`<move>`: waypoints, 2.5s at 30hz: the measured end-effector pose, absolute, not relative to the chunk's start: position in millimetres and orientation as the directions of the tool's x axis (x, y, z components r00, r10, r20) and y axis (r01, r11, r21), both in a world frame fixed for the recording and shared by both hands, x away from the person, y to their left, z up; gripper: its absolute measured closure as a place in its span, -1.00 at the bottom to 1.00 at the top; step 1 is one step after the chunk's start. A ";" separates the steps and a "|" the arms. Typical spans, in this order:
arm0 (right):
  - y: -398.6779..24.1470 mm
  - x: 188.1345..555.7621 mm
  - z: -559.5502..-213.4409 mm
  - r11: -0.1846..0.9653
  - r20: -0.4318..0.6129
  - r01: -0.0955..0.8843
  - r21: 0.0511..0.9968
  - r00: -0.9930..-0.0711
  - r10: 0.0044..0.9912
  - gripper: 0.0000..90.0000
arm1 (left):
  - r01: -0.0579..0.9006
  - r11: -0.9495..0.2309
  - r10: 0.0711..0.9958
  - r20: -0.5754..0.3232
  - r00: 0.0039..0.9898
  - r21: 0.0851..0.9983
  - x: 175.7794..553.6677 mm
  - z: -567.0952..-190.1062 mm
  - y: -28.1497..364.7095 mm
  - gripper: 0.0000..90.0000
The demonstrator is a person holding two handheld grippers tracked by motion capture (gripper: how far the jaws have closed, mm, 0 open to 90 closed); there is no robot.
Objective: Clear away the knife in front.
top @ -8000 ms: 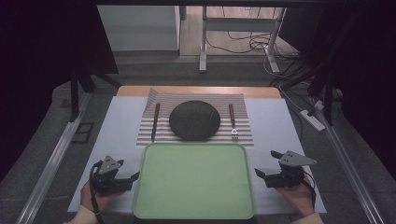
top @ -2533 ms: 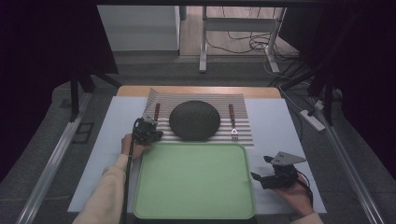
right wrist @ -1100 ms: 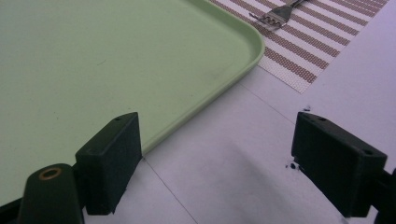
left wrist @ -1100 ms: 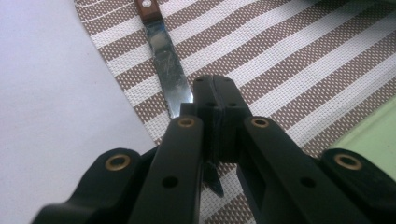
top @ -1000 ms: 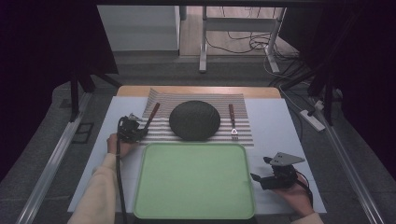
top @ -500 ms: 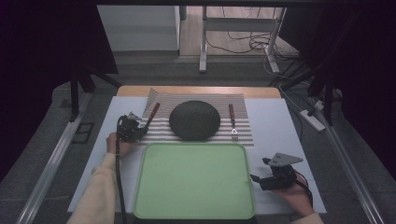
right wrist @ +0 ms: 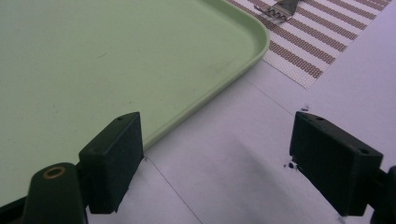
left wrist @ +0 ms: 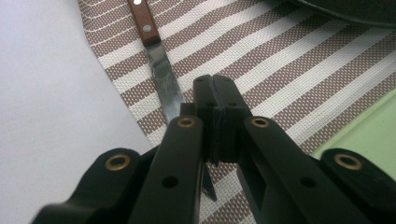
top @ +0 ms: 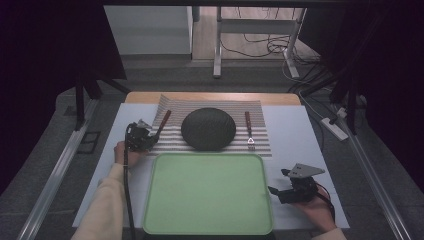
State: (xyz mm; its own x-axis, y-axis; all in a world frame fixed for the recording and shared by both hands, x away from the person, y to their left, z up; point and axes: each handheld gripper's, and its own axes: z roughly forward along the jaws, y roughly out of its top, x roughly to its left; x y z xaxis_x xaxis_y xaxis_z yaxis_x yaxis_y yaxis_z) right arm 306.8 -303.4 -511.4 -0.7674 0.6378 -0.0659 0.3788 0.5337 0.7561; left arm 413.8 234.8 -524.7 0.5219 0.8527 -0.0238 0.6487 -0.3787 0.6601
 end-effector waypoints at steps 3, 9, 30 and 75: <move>-303.6 306.3 -510.6 0.528 -0.063 0.372 0.763 -0.771 0.633 -0.68 | 0.647 -0.382 0.851 -0.023 0.525 0.660 413.7 -524.3 234.0 0.97; -304.8 307.0 -511.0 0.524 -0.068 0.379 0.763 -0.759 0.648 -0.68 | 0.642 -0.385 0.850 -0.016 0.526 0.664 414.5 -522.6 234.4 0.97; -304.4 306.6 -511.0 0.528 -0.071 0.381 0.759 -0.758 0.649 -0.68 | 0.617 -0.368 0.853 -0.011 0.522 0.695 417.5 -510.9 236.8 0.97; -306.6 307.7 -511.2 0.510 -0.059 0.393 0.765 -0.746 0.663 -0.67 | 0.682 -0.407 0.886 0.081 0.457 0.608 521.8 -521.2 220.5 0.97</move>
State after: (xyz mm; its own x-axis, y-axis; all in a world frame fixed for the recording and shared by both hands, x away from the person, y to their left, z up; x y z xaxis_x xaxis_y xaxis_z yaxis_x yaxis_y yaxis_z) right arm 307.7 -306.6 -511.2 -0.7463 0.6631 -0.0586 0.3929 0.5098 0.7653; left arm 521.8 220.5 -521.2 0.4566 0.8860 0.0809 0.6815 -0.4068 0.6083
